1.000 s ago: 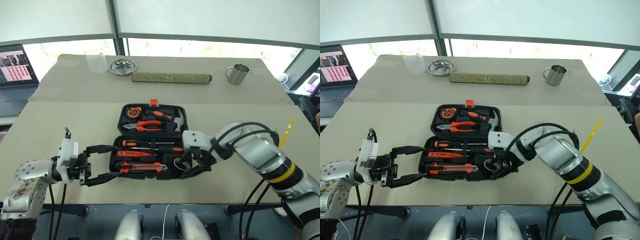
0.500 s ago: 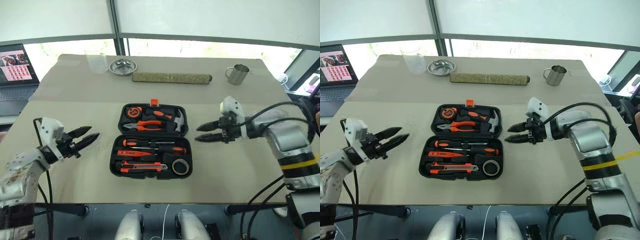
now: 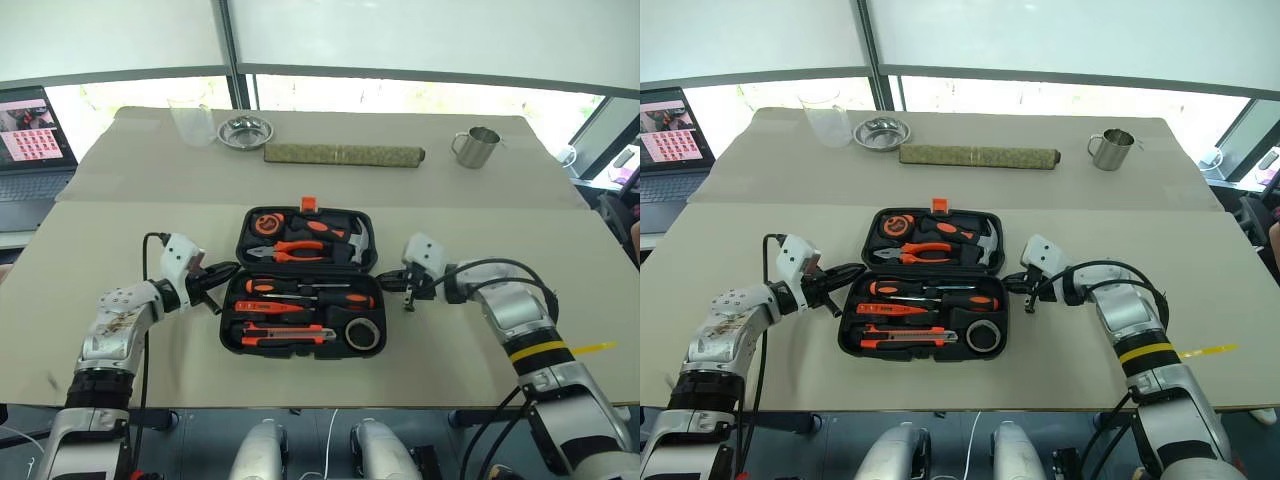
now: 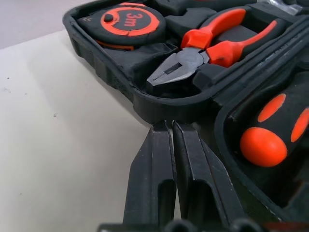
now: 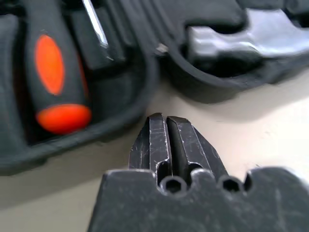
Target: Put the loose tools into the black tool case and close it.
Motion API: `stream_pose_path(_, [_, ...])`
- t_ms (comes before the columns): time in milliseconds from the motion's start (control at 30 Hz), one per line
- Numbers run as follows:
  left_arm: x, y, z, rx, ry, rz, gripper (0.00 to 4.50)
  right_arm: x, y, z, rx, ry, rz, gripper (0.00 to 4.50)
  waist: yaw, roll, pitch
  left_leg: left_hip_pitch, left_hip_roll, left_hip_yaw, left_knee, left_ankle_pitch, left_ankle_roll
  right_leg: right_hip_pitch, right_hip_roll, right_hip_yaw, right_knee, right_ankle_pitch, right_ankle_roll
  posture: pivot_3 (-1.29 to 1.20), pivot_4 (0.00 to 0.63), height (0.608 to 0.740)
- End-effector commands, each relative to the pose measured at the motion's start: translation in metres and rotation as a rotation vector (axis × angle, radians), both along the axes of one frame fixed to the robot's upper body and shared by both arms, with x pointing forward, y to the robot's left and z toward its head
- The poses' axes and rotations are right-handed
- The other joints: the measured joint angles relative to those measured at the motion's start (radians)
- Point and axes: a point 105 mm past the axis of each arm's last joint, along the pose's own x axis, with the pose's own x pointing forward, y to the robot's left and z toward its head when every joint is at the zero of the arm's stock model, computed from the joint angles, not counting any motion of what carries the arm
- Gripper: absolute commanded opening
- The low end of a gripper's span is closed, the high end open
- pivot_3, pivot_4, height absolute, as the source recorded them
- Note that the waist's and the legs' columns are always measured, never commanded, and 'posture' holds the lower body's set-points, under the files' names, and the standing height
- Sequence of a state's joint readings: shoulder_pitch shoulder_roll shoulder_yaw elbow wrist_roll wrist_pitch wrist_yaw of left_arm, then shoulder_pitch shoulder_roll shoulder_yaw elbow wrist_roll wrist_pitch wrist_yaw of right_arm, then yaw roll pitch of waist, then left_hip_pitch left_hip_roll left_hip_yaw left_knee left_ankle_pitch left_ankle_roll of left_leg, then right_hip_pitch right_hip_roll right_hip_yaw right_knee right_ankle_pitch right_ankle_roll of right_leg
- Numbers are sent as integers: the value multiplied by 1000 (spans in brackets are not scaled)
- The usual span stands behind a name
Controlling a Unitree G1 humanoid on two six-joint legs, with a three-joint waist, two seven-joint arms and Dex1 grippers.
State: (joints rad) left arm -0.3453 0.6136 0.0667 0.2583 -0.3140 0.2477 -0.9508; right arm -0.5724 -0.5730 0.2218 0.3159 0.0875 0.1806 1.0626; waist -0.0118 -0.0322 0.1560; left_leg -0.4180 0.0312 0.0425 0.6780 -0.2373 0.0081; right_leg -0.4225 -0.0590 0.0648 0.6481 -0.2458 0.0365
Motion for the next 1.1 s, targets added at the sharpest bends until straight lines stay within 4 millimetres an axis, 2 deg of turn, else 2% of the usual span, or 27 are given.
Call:
stream_pose_path(33, [-15, -13, -3, 3, 31, -101, 222, -10, 6, 9, 20, -23, 45, 272, -1, 0, 0, 0, 0, 0, 0, 0, 0, 0, 0, 0, 0, 0, 0, 0, 150, 740])
stream_pose_path(267, [-25, -1, 3, -23, 33, -64, 222, -24, -1, 5, 25, 11, 35, 272, -1, 0, 0, 0, 1, -1, 0, 0, 0, 0, 0, 0, 0, 0, 0, 0, 150, 740])
stream_pose_path(400, [-33, 16, 37, -92, 15, -41, 222, -9, -24, 33, 149, 48, -124, 272, -3, 0, 0, 0, 1, -4, 0, 0, 0, -1, 1, 0, 0, 0, 0, 0, 150, 740])
stream_pose_path(433, [-34, 20, 42, -78, 22, -30, 86, -11, -29, 36, 165, 98, -139, 486, -3, 0, 0, 0, 1, -5, 0, 0, 0, -1, 1, 0, 0, 0, 0, 0, 150, 740])
stream_pose_path(500, [-35, 31, 43, -28, 134, 31, 643, -15, -37, 40, 159, 184, -161, 986, -3, 0, 0, 0, 1, -6, 0, 0, 0, -1, 0, 0, 1, 0, 0, 0, 150, 740])
stream_pose_path(533, [-37, 29, 52, -51, 152, 19, 854, -19, -39, 42, 136, 219, -157, 1366, -2, 0, 0, 1, 1, -6, 0, 0, 0, 0, 0, 0, 0, 0, 0, 0, 150, 740])
stream_pose_path(600, [-37, 25, 62, -35, 170, 6, 1628, -21, -40, 51, 127, 312, -183, 2049, -1, 0, 0, 2, 1, -6, 0, 0, 0, 1, 0, 0, 0, 0, 0, 0, 150, 740])
stream_pose_path(667, [-33, 25, 61, 6, 185, 37, 2393, -20, -36, 59, 154, 382, -210, 2737, -2, 0, 0, 2, 1, -6, 0, 0, 0, 1, 0, 0, 0, 0, 0, 0, 150, 740])
stream_pose_path(767, [-11, 22, 63, -24, 181, 131, 3457, -9, -27, 66, 183, 457, -293, 3781, -3, 0, 0, 2, 1, -6, 0, 0, 0, 1, 2, 0, 0, 0, 0, 0, 150, 740])
stream_pose_path(833, [1, 17, 61, -62, 219, 184, 3475, -1, -20, 68, 200, 493, -331, 4419, -3, 0, 0, 2, 1, -6, 0, 0, 0, 1, 2, 0, 1, 0, 0, 0, 150, 740])
stream_pose_path(1100, [17, 1, 43, -38, 319, 270, 3475, 26, -2, 61, 189, 514, -446, 4472, -4, 0, 0, -4, 0, -6, 0, 0, 0, -3, 1, 0, 1, 0, 0, 0, 150, 740])
